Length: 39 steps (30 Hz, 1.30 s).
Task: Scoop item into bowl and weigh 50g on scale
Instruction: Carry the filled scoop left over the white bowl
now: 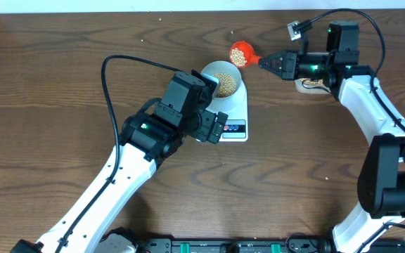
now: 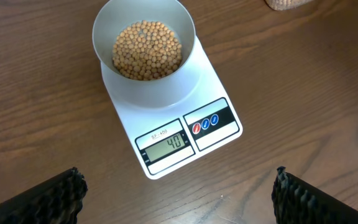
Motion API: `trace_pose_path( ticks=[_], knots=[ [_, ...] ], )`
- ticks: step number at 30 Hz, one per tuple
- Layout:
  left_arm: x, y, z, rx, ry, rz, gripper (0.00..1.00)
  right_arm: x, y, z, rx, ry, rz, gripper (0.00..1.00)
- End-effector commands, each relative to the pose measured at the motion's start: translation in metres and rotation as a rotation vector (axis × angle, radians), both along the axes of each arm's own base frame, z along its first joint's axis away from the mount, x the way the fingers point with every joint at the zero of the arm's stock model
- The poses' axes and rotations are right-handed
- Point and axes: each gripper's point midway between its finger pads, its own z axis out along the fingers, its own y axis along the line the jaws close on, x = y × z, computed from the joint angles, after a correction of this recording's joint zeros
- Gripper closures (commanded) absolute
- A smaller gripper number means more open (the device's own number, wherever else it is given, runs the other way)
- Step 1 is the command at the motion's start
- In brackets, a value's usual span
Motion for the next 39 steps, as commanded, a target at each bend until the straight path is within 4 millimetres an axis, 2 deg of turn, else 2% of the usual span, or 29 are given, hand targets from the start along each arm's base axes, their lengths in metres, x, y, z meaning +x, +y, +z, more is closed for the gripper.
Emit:
trace_pose_path(
  ticks=[1,39],
  knots=[
    [0.002,0.002,0.000,0.004,-0.001,0.014,0.02,-0.002,0.008,-0.005,-0.002,0.015,0.013,0.99],
    [0.002,0.003,0.000,0.005,-0.001,0.014,0.02,-0.002,0.019,-0.008,-0.037,-0.018,0.024,0.99]
  ],
)
